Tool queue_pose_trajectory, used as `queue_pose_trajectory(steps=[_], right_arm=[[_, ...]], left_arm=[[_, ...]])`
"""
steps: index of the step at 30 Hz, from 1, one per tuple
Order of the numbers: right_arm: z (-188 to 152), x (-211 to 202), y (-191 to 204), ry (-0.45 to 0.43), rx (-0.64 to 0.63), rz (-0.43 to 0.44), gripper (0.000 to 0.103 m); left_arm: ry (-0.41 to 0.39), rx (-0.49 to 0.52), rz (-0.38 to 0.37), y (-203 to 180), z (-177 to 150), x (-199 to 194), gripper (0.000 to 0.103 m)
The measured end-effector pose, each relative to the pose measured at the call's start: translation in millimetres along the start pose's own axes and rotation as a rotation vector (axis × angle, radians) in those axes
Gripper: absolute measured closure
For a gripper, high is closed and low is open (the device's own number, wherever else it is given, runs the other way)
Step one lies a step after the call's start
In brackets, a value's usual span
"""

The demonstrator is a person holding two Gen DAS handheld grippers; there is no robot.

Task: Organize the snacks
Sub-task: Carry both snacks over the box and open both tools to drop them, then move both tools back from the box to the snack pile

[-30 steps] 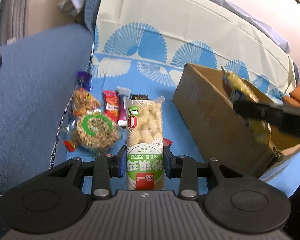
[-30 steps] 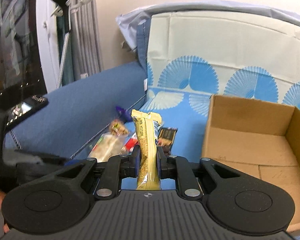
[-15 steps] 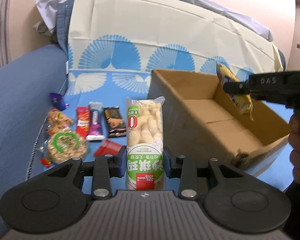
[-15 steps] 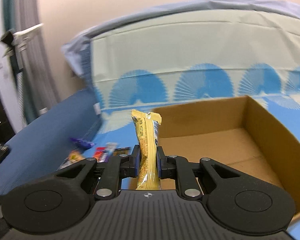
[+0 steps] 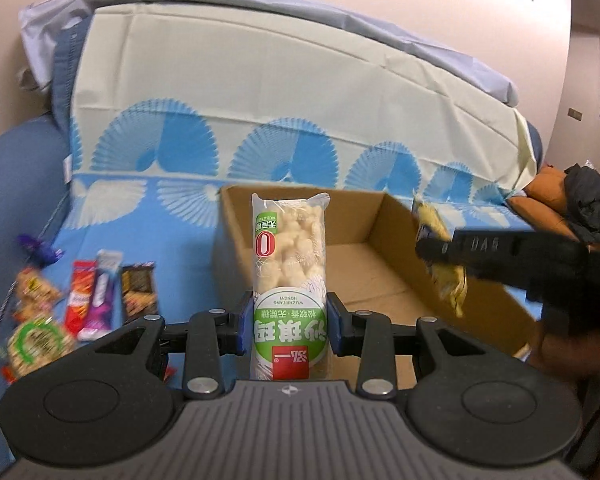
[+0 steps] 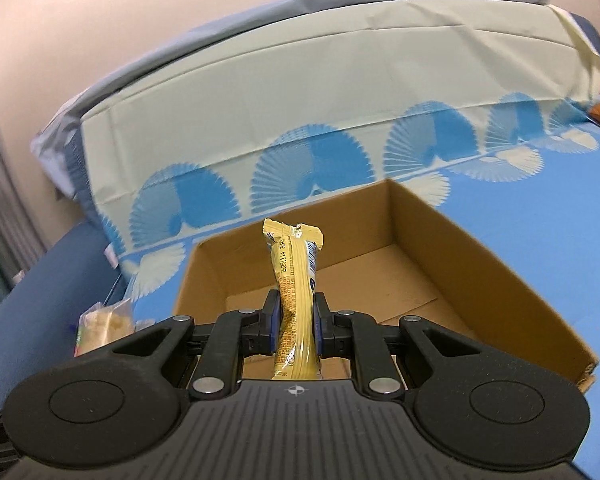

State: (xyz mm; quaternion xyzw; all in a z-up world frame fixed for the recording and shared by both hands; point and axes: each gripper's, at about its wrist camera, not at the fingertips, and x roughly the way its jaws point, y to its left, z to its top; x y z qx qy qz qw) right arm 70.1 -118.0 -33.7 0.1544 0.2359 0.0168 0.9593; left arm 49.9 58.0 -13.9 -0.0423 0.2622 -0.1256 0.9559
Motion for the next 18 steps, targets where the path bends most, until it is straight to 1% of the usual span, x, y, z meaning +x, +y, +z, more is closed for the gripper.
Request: queue_pose_trajectory(steps=[11,12,13,14,15,17,18], right_arm=[[8,0,-27,-0.03,0.087,-0.091,0.087],[8,1,-29,-0.028,0.093,-0.099,0.085],[8,2,-31,-0.026,0.097,-0.106,0.083],[8,3,-32,-0.023,0.1,-0.119,0.082],[8,4,-33,-0.018,0.103,-0.134,0.073],[8,5,-35,-0.014,0.116,-0.148,0.061],[8,5,-35,-0.016,0.115,-0.152,0.061]], left_arm=[[-0.019,0.024,-0.046,-47,44,42,0.063],[-0.02,0.022,-0.046,-50,47,44,0.059],[-0.019,0.021,-0.048,-50,49,45,0.05],[-0.019,0.02,-0.05,-51,50,44,0.044],[-0.021,0.02,-0.052,-52,50,44,0.039],[-0.023,0.032,-0.053,-51,48,41,0.038],[-0.025,0.042,-0.048,-51,46,39,0.038]])
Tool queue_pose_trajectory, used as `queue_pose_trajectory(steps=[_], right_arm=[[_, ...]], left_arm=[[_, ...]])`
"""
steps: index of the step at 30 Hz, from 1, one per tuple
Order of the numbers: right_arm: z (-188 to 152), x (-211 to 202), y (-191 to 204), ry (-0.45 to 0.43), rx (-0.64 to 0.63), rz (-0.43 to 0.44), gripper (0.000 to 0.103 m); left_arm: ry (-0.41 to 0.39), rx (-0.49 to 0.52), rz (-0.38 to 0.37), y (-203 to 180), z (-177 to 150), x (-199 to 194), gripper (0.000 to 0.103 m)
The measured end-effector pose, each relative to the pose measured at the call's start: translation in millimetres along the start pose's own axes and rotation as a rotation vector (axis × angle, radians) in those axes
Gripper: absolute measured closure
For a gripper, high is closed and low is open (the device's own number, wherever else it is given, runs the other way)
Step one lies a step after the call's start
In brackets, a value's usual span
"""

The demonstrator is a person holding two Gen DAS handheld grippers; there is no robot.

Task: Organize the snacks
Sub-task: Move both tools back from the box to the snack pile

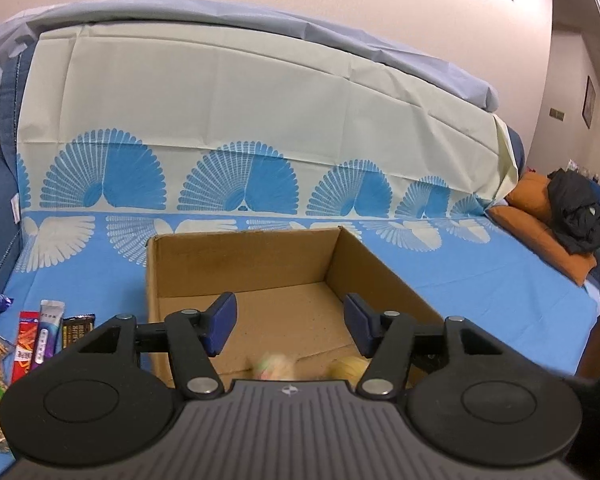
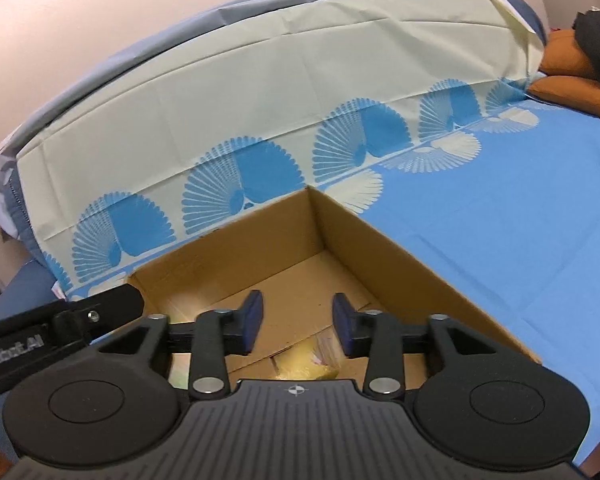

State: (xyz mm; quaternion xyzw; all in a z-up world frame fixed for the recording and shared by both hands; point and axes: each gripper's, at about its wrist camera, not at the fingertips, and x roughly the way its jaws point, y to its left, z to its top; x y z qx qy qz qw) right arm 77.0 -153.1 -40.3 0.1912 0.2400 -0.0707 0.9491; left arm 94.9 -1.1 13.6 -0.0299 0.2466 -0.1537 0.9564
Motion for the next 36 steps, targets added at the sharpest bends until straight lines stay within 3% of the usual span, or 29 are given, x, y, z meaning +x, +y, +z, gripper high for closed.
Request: queue_pose_trajectory(steps=[5,8,15,20,24,26,29,31,36], right_arm=[[-1,1,6,0.0,-0.036,-0.008,0.058],[-3,0,11,-0.002,-0.068,-0.013,0.058],[-14,1,23,-0.002,-0.165,-0.024,0.058],[-20,-1,28,0.002,-0.199,-0.019,0.058],[-28,-6,37,-0.009,-0.252,0.018,0.058],[-34,-8,43,-0.008,-0.288,0.045,0.058],[-43,-12,55,-0.01,-0.348,0.087,0.058],[-49,-14,64,-0.012,-0.386,0.115,0.058],[-61,-19,85,-0.011,-0.451,0.173,0.058]], left_arm=[[-0.039,0.059,0.012,5,-19,-19,0.038],[-0.022,0.095,0.027,11,-31,-30,0.039],[-0.012,0.035,-0.002,54,-48,-69,0.042],[-0.031,0.164,0.055,82,-59,-85,0.044],[-0.04,0.235,0.124,116,-86,-88,0.05],[-0.021,0.196,0.161,140,-110,-85,0.057],[0.071,0.02,0.228,178,-130,-75,0.072],[0.018,-0.059,0.246,192,-127,-79,0.072],[0.065,-0.1,0.287,203,-128,-70,0.072]])
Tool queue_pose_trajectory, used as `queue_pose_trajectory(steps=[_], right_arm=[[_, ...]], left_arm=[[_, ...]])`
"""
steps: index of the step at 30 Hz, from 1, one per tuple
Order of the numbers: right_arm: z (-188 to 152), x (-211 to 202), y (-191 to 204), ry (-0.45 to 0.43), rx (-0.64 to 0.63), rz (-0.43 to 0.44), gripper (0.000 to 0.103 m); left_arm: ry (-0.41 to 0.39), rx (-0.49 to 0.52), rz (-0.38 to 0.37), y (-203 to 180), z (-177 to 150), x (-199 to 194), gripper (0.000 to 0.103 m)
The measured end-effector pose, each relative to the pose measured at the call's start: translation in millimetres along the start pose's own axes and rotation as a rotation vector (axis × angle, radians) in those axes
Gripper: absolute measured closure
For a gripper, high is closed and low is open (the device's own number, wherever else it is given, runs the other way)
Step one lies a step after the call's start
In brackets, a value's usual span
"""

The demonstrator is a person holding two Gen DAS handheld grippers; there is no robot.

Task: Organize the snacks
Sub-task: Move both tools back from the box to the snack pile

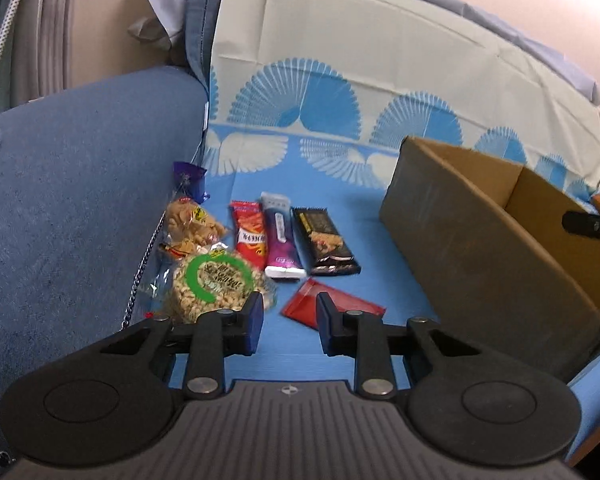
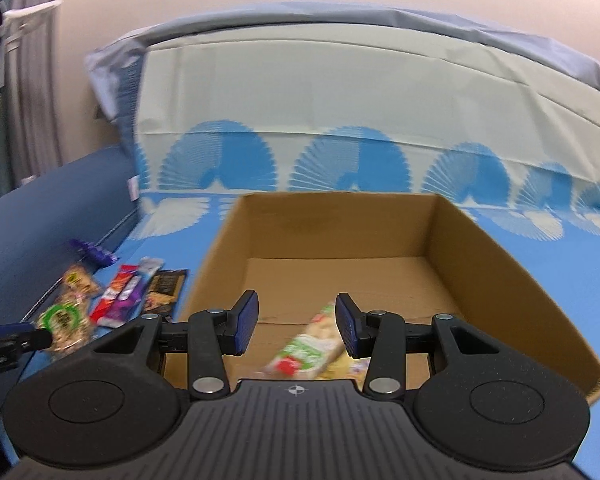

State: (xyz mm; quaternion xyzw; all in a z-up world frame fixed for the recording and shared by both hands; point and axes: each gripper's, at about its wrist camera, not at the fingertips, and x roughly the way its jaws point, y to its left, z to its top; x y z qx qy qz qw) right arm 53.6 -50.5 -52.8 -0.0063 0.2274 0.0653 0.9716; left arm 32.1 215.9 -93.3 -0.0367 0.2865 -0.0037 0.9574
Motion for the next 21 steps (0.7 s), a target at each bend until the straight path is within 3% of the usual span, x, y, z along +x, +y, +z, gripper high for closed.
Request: queue_pose_trajectory(steps=[7,16,21], right_arm=[[-1,1,39,-0.01,-0.083,0.072,0.058],[-6,-2,95,-0.042,-0.197,0.175,0.058],[-9,7,122,-0.004,-0.221,0.225,0.058]], left_arm=[[-0.025,-0.026,0.0,0,0,1,0.07],[-0.064,-0.162,0.028,23,6,-2,0.065],[-0.095,-0.204,0.06,30,7,-7,0.065]])
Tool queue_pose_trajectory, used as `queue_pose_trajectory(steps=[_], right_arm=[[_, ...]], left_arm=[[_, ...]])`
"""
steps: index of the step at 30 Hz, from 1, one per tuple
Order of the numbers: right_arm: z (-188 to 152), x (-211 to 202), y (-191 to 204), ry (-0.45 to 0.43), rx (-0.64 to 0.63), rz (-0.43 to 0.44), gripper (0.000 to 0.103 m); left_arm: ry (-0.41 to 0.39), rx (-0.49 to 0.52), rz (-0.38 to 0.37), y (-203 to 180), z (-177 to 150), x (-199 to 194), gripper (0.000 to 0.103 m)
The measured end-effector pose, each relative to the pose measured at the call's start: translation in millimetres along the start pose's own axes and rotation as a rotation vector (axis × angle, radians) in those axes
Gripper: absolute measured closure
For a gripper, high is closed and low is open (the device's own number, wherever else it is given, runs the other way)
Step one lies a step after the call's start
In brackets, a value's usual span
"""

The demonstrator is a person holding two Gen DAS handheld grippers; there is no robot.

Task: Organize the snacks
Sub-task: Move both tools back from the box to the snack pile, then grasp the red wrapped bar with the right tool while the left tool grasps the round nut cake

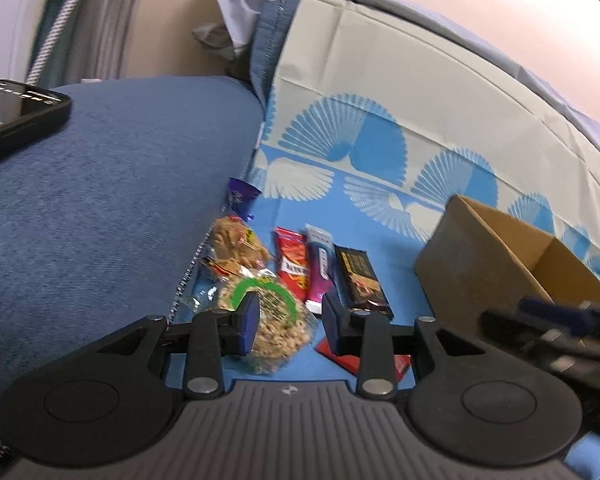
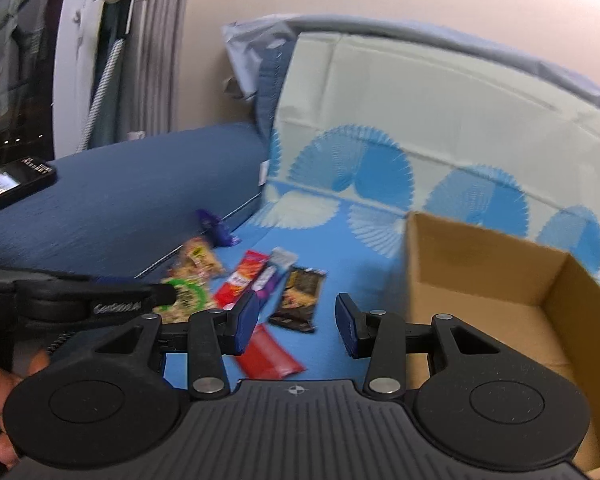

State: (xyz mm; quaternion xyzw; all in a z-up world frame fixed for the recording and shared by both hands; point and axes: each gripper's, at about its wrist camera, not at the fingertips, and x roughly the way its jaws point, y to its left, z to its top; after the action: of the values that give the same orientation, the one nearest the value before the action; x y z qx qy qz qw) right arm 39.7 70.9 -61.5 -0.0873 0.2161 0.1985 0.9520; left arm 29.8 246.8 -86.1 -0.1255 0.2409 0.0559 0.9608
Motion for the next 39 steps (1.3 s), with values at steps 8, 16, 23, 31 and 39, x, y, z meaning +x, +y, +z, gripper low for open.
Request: queue_pose_trajectory(steps=[8,16,23,31,39], right_arm=[[-1,67,19,0.162,0.029,0.002,0.045],[-25,122,16,0.27,0.026,0.024,0.015],[-39,141,5,0.339,0.077,0.078,0.013],[-41,130,2,0.306,0.075,0.117,0.036],[-36,118,-1,0.298,0.069,0.082,0.045]], left_arm=[[-0.02,-0.022,0.015,4,2,0,0.047],[0.006,0.013,0.009,-10,-1,12,0.02],[0.033,-0.051,0.131,-16,-8,35,0.013],[0.088,-0.068,0.246,-18,-19,61,0.009],[0.124,-0.083,0.288,-18,-19,88,0.004]])
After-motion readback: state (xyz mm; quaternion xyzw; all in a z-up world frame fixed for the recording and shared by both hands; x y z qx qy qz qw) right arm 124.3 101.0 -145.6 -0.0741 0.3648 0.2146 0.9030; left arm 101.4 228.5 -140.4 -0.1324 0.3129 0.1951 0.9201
